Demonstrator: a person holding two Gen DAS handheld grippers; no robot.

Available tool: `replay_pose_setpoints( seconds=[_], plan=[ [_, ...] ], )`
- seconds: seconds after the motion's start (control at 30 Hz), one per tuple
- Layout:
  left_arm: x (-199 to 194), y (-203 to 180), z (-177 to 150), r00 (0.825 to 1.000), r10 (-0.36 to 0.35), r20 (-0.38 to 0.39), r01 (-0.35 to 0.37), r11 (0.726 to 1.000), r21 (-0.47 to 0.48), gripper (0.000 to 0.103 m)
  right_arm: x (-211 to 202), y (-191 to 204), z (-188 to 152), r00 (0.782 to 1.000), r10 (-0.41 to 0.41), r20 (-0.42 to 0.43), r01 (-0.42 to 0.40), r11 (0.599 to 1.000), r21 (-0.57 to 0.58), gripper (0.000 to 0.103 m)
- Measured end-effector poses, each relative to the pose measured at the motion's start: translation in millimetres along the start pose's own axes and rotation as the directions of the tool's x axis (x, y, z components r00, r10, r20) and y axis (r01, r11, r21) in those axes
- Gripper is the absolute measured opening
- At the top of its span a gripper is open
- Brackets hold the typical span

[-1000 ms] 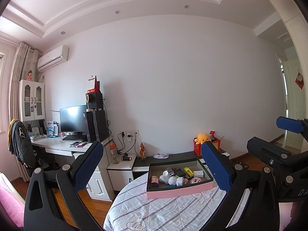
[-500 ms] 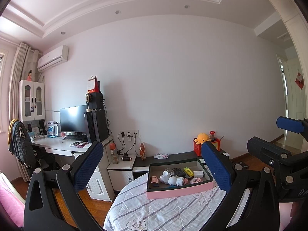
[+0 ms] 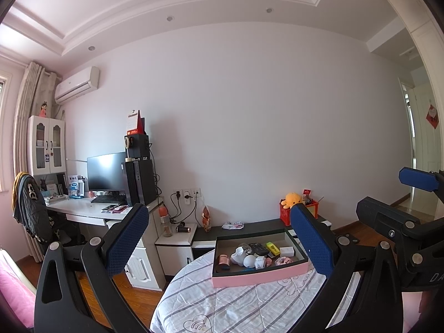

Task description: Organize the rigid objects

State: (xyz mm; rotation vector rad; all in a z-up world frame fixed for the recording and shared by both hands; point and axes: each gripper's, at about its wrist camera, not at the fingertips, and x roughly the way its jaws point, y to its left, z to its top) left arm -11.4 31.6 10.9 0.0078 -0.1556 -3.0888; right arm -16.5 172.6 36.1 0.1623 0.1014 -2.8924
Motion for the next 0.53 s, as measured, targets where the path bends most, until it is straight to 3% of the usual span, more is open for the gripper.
replay_pose_setpoints(
  seconds=[0.53],
  plan=[
    [-1.7,1.3,1.0,1.0,-0.002,-0.004,0.002,1.0,-0.005,0.103,0.2,1.5,0.0,1.0,0.0,-0.001,0.0,1.0,-0.001,0.103]
  ],
)
